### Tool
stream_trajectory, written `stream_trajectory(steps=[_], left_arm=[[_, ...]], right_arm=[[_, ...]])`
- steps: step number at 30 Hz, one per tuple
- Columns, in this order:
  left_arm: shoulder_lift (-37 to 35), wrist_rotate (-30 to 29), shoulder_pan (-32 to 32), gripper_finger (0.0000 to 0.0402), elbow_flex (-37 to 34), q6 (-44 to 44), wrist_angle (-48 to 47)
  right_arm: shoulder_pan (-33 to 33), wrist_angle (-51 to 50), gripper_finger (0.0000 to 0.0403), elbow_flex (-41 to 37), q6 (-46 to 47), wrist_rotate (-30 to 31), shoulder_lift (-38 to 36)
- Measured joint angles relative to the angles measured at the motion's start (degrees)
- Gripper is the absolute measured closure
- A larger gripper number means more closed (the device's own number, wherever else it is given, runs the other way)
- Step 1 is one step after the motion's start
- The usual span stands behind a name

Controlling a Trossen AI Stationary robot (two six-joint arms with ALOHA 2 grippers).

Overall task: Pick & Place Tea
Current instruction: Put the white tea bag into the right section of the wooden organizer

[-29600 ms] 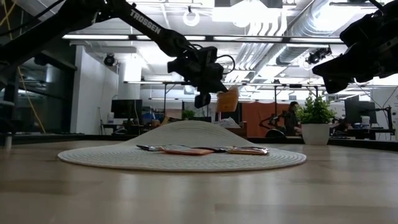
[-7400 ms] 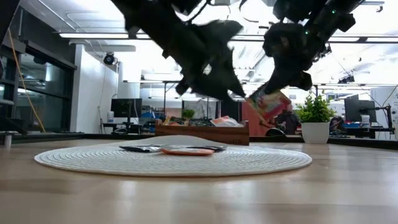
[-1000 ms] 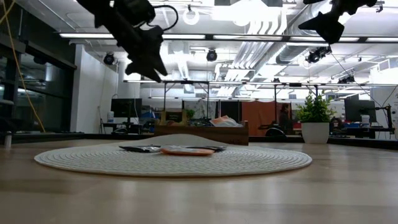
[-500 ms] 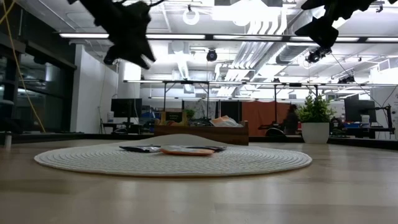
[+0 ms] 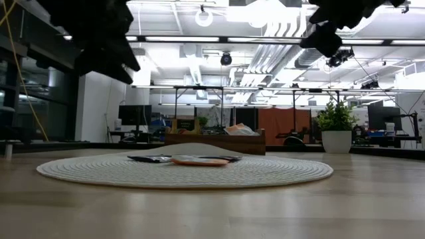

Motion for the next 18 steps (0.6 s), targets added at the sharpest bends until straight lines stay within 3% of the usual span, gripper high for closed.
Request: stream_trajectory(steps=[8, 18], left_arm=[[5.82, -1.74, -8.4, 0.0215, -0.01, -4.06, 1.55], [13.33, -0.67, -11.8, 0.0215, 0.04, -5.51, 12.67]], right_arm=[[9.0, -2.43, 0.0137, 8.43, -8.0, 12.41, 11.9], [12.8, 0.55, 0.0137, 12.61, -1.17, 10.3, 29.18]])
